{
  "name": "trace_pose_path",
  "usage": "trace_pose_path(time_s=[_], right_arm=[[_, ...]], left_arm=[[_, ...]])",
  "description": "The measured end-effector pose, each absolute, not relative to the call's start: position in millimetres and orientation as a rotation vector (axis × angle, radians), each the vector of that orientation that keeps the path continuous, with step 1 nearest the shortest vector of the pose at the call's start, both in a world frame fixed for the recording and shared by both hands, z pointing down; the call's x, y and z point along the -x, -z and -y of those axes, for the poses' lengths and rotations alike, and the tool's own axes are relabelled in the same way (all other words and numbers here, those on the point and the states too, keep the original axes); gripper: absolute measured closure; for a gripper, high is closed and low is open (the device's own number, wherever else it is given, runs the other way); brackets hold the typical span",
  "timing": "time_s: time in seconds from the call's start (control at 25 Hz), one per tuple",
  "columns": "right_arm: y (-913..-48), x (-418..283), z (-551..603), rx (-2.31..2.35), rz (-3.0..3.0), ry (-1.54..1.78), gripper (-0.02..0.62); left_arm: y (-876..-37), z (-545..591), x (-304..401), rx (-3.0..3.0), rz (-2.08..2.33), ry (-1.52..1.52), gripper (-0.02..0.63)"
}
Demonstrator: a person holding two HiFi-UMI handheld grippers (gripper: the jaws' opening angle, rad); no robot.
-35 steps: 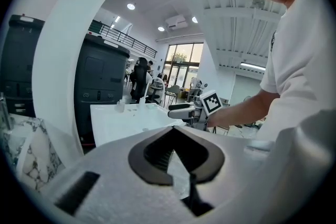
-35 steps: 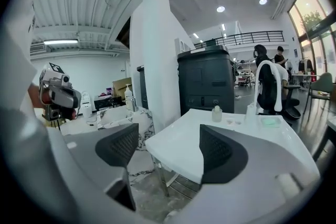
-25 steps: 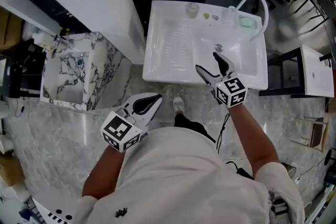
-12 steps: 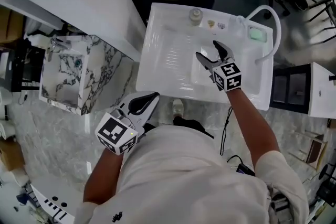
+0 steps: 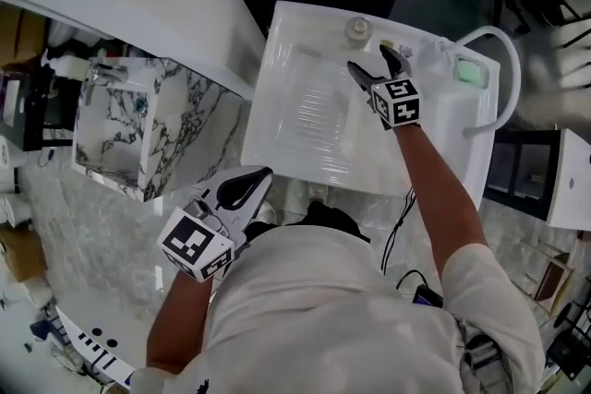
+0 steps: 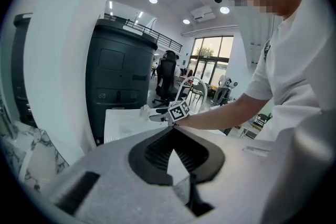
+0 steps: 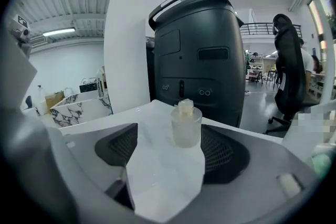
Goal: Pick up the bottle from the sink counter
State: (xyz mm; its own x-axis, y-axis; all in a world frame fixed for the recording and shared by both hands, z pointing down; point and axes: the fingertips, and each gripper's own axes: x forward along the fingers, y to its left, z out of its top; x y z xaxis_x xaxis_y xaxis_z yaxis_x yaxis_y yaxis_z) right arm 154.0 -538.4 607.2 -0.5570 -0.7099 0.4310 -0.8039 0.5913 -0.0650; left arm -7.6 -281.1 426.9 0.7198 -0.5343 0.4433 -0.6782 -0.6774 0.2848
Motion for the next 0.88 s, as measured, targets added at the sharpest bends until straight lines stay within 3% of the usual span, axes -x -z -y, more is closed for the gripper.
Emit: trace_pose_path(time_s=[0.88], right_arm=[[-659.4,-135.5,628.5,-1.307,2.38,-0.342,0.21]], left_arm=[[-445.3,322.2,9.3,-2.45,0.914,-0.511,0.6]])
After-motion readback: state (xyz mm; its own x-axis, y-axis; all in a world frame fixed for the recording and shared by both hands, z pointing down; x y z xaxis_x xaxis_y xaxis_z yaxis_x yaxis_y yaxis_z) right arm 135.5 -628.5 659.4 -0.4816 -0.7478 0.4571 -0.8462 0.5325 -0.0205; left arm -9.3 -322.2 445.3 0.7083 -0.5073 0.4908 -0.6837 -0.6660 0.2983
